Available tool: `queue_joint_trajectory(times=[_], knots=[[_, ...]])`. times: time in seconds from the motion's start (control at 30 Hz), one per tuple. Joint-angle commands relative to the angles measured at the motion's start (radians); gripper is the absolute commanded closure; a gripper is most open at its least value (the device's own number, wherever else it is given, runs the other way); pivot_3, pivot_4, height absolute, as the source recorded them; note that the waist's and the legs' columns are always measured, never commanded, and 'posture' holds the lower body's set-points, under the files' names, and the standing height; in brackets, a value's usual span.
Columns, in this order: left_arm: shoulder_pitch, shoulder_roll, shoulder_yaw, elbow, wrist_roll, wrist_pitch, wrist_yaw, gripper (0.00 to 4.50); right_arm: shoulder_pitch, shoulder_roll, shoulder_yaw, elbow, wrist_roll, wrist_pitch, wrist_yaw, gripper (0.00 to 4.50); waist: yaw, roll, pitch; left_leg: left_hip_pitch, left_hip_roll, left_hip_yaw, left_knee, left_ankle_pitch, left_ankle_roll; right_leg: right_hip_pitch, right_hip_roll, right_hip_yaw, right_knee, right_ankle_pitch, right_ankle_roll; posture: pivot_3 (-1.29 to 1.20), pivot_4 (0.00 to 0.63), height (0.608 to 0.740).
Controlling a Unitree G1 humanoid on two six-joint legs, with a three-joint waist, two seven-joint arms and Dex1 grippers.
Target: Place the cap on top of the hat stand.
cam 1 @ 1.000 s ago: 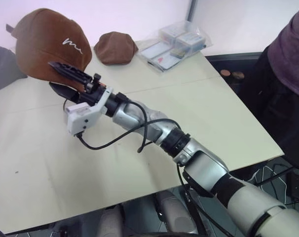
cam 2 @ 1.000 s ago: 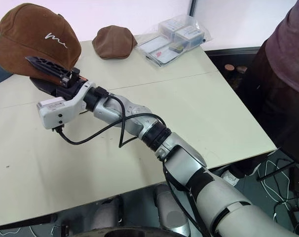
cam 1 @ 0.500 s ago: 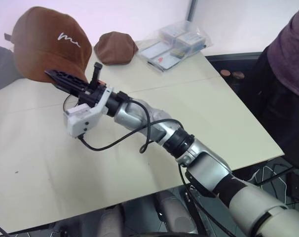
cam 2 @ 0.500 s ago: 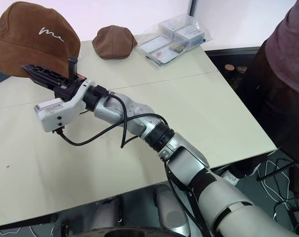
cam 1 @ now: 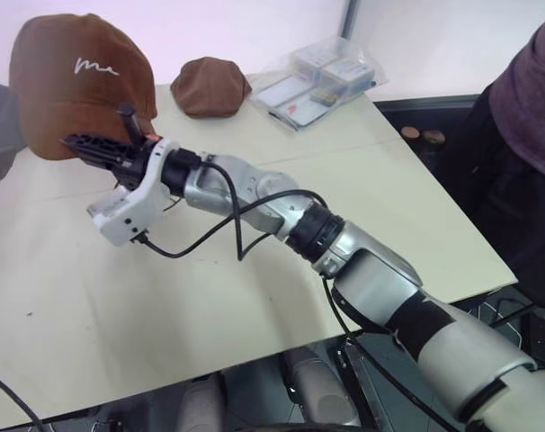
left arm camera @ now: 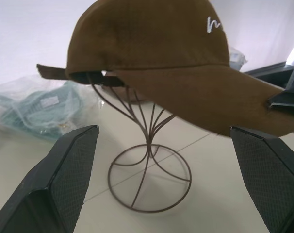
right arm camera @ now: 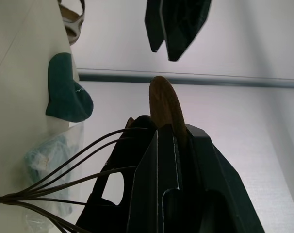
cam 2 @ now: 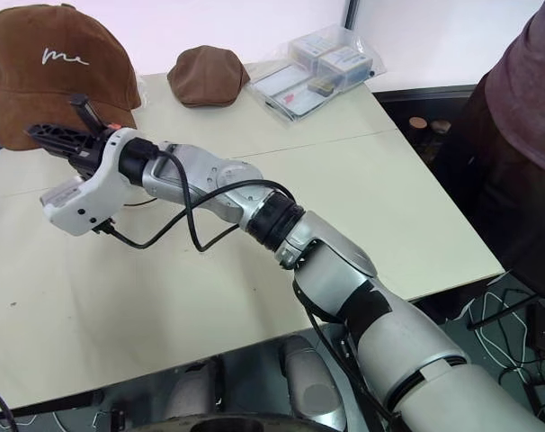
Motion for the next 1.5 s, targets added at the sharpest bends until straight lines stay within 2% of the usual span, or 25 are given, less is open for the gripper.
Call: queue_joint_trajectory(times=[0.03, 0.33, 0.53, 0.63, 0.73, 0.93, 1.07, 1.17, 1.27, 1.33, 1.5], knots=[[-0.031, -0.009, -0.004, -0.013, -0.015, -0.024, 0.028, 0.00, -0.047, -0.005, 0.041, 0.034, -0.032, 0.015, 0.077, 4.42, 0.000, 0.000, 0.000, 0.000, 0.000, 0.000, 0.000, 0.000, 0.000, 0.000, 0.000, 0.000, 0.000, 0.000, 0.000, 0.00, 0.150, 0.740], [-0.065, -0.032, -0.038, -0.030, -0.024, -0.026, 0.065, 0.00, -0.031, 0.013, 0.071, -0.041, -0.027, 0.012, 0.183, 4.42, 0.000, 0.000, 0.000, 0.000, 0.000, 0.000, 0.000, 0.000, 0.000, 0.000, 0.000, 0.000, 0.001, 0.000, 0.000, 0.00, 0.150, 0.740], [-0.064, -0.034, -0.035, -0.036, -0.033, -0.021, 0.082, 0.00, -0.006, 0.036, 0.075, -0.038, -0.031, 0.035, 0.165, 4.42, 0.000, 0.000, 0.000, 0.001, 0.000, -0.001, 0.001, 0.000, 0.000, 0.000, 0.000, -0.001, 0.001, 0.000, 0.000, 0.00, 0.150, 0.740], [-0.067, -0.029, -0.038, -0.033, -0.040, -0.020, 0.088, 0.00, 0.010, 0.054, 0.097, 0.022, -0.051, 0.035, 0.113, 3.44, 0.000, 0.000, 0.000, 0.001, 0.000, -0.001, 0.000, 0.000, 0.000, 0.000, 0.000, -0.001, 0.001, 0.000, 0.000, 0.00, 0.150, 0.740], [-0.072, -0.021, -0.046, -0.023, -0.040, -0.021, 0.088, 0.00, 0.025, 0.085, 0.124, 0.062, -0.063, 0.040, 0.093, 2.04, 0.001, -0.001, 0.000, 0.001, 0.000, -0.001, 0.000, 0.000, 0.000, 0.000, 0.000, -0.001, 0.001, 0.000, 0.000, 0.00, 0.150, 0.740], [-0.084, -0.012, -0.071, -0.003, -0.031, -0.023, 0.076, 0.00, 0.122, 0.114, 0.181, 0.109, -0.045, -0.010, 0.113, 2.04, 0.002, -0.002, 0.000, 0.000, 0.000, -0.001, 0.000, 0.000, -0.001, 0.000, 0.000, -0.001, 0.001, -0.001, 0.001, 0.00, 0.150, 0.740], [-0.078, -0.020, -0.088, 0.003, -0.024, -0.035, 0.064, 0.00, 0.229, 0.085, 0.181, -0.018, -0.008, -0.045, 0.160, 2.04, 0.002, -0.002, 0.000, 0.000, 0.000, -0.001, 0.000, 0.000, -0.001, 0.000, 0.000, -0.001, 0.001, -0.001, 0.001, 0.00, 0.150, 0.740], [-0.073, -0.025, -0.096, 0.011, -0.020, -0.044, 0.052, 0.00, 0.299, 0.055, 0.130, -0.104, 0.074, -0.054, 0.229, 2.04, 0.002, -0.003, 0.000, 0.000, 0.000, -0.001, 0.000, 0.000, -0.001, 0.000, 0.000, -0.001, 0.001, -0.001, 0.001, 0.00, 0.150, 0.740], [-0.066, -0.021, -0.105, 0.031, -0.001, -0.070, 0.039, 0.00, 0.367, -0.020, 0.018, -0.224, 0.212, 0.017, 0.362, 2.04, 0.008, -0.003, 0.000, 0.000, 0.000, -0.001, 0.000, 0.000, -0.001, 0.001, 0.000, -0.001, 0.002, -0.001, 0.002, 0.00, 0.150, 0.740], [-0.060, -0.016, -0.100, 0.040, 0.007, -0.077, 0.034, 0.00, 0.400, -0.089, -0.105, -0.319, 0.352, 0.100, 0.468, 2.04, 0.024, -0.003, 0.000, 0.000, 0.000, -0.001, 0.001, 0.001, -0.002, 0.001, 0.000, -0.001, 0.002, -0.001, 0.002, 0.00, 0.150, 0.740], [-0.016, 0.004, -0.076, 0.038, 0.019, -0.067, 0.024, 0.00, 0.388, -0.197, -0.402, -0.533, 0.744, 0.502, 0.745, 2.04, 0.050, -0.003, 0.001, 0.000, -0.001, -0.001, 0.002, 0.002, -0.004, 0.002, 0.000, -0.001, 0.002, -0.001, 0.003, 0.00, 0.150, 0.740]])
